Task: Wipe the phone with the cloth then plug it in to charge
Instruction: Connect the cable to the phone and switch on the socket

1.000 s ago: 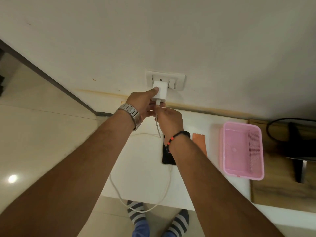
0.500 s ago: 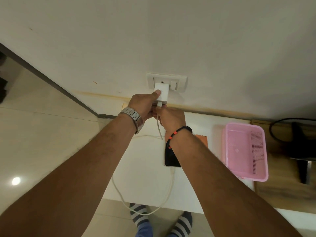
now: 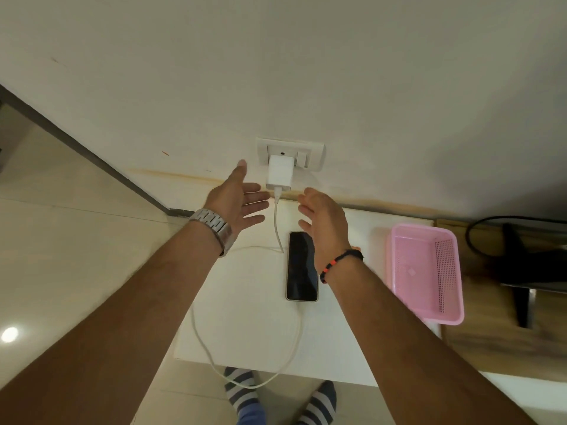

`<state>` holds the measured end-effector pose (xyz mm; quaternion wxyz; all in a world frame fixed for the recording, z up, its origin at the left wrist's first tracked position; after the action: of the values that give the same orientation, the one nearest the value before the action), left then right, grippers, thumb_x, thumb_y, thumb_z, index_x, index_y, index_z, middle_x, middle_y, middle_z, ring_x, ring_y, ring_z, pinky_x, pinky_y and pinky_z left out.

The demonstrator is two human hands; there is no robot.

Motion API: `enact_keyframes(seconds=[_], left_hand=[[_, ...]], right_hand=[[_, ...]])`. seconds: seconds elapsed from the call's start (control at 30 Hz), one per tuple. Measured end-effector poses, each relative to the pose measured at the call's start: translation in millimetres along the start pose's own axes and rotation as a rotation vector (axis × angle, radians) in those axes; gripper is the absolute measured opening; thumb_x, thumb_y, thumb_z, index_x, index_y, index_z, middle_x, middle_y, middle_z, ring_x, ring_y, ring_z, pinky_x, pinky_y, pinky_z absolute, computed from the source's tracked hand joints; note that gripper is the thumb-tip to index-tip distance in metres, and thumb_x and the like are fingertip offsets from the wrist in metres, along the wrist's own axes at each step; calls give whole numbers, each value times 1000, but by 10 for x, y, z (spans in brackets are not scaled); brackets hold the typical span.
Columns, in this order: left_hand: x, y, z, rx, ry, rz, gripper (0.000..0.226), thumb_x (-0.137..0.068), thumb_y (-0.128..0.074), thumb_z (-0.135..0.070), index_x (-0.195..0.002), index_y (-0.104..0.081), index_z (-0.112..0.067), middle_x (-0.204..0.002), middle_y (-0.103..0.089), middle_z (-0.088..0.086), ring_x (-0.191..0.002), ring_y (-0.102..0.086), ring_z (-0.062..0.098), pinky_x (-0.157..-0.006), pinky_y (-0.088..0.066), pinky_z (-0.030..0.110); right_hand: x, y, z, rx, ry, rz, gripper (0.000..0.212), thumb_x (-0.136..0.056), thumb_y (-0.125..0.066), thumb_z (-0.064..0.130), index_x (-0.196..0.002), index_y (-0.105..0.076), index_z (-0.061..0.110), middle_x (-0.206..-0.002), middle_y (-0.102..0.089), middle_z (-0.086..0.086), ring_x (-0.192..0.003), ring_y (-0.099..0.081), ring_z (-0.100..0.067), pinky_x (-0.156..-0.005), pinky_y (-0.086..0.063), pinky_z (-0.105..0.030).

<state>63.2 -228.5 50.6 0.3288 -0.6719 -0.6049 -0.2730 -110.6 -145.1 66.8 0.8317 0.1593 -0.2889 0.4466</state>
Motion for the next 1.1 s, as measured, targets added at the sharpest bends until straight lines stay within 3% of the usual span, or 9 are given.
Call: enact_keyframes(seconds=[0.1, 0.27, 0.57, 0.87, 1.0, 1.1], left_hand=[[69, 158, 207, 24, 35, -37, 71, -93, -53, -71, -121, -67, -7, -115, -77, 14, -107, -75, 30, -94, -58, 53], [160, 255, 452, 42, 73, -60, 66, -96, -50, -69, -120, -66, -9, -117, -76, 14, -108, -73, 31, -95, -57, 53], [199, 236, 399, 51, 49, -56, 63, -97, -50, -66, -119, -67, -10, -114, -78, 13, -107, -75, 30, -95, -58, 53], [181, 275, 397, 30, 38, -71, 63, -96, -52, -66, -119, -68, -10, -112, -79, 12, -104, -76, 30, -94, -59, 53], [171, 347, 416, 25, 32, -91, 58, -96, -55, -63, -116, -69, -10, -110, -80, 11, -102, -77, 30, -91, -60, 52], [167, 431, 452, 19, 20, -120, 50, -98, -58, -56, -112, -71, -10, -105, -81, 10, -97, -78, 28, -86, -63, 49]], right_hand=[[-10, -46, 94, -197, -23, 81, 41, -102, -47, 29, -138, -59, 13, -134, -65, -4, -125, -59, -19, -108, -46, -41], [-69, -164, 263, -367, -45, 111, 48, -104, -37, 33, -144, -52, 12, -142, -59, -7, -133, -53, -21, -114, -40, -45], [-96, -189, 289, -473, -74, 100, 47, -102, -38, 32, -142, -54, 12, -139, -62, -10, -132, -54, -25, -115, -39, -48], [-123, -302, 340, -500, -87, 155, 49, -92, -41, 20, -138, -57, 14, -136, -63, -6, -133, -51, -21, -113, -35, -47], [-147, -30, 290, -226, -2, 15, 38, -99, -43, 22, -128, -64, 9, -124, -72, -7, -120, -63, -22, -105, -45, -41], [-95, 352, 100, -188, 48, -129, 25, -94, -50, 21, -99, -71, 8, -97, -79, -11, -91, -73, -19, -87, -56, -38]])
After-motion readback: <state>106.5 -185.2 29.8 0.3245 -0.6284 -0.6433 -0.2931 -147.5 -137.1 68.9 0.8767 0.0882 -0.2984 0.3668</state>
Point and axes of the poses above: each hand's wrist, its own x-axis away from the middle knuckle, its own y-axis out of the back of the hand, z = x × y, the point moved 9 cm from there along -x, towards the middle knuckle
